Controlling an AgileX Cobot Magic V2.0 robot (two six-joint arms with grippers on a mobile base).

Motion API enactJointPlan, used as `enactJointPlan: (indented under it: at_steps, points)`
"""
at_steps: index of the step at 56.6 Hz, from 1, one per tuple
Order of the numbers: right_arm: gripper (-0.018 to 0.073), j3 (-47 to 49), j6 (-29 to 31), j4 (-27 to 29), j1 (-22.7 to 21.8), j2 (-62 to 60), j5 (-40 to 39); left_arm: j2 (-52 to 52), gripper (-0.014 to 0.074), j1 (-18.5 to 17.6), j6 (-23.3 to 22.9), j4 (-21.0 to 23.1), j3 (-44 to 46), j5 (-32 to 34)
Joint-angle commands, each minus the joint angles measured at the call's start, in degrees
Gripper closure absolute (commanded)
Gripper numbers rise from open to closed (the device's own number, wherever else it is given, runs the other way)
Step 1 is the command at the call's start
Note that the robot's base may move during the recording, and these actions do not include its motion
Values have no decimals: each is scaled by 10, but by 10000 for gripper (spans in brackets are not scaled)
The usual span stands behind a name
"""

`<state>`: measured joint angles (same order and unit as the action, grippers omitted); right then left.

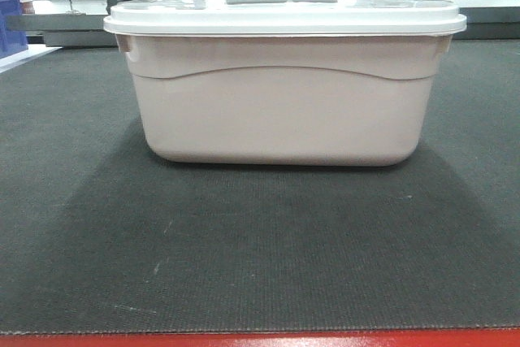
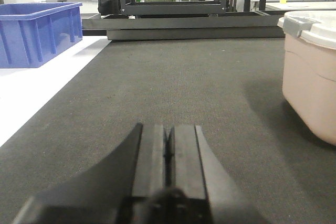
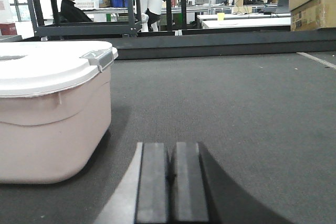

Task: Grab white bin and place on right shelf
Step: 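Move both grippers toward the short ends of the pink bin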

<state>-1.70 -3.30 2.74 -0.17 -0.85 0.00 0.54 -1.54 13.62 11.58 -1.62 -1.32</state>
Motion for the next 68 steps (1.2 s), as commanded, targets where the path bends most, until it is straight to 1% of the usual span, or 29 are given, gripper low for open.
enactJointPlan:
  at_steps: [1, 40, 51, 57, 62, 65, 68]
  points:
    - [486, 9, 2, -1, 1, -9, -47, 8, 716, -1, -3, 5, -9, 49]
    - [486, 9, 2, -1, 1, -9, -58, 8, 715, -1, -3, 6, -9, 51]
    - [486, 9, 2, -1, 1, -9, -88, 8, 715, -1, -3, 6, -9, 85]
    - [486, 9, 2, -1, 1, -9, -115, 5, 715, -1, -3, 10, -7, 125]
    - [486, 12, 2, 1, 1, -9, -154, 0, 715, -1, -3, 21, 11, 156]
    - [486, 28, 2, 1, 1, -9, -167, -8, 714, -1, -3, 21, 37, 147]
    - [486, 54, 2, 1, 1, -8, -162, -20, 713, -1, -3, 18, 78, 130]
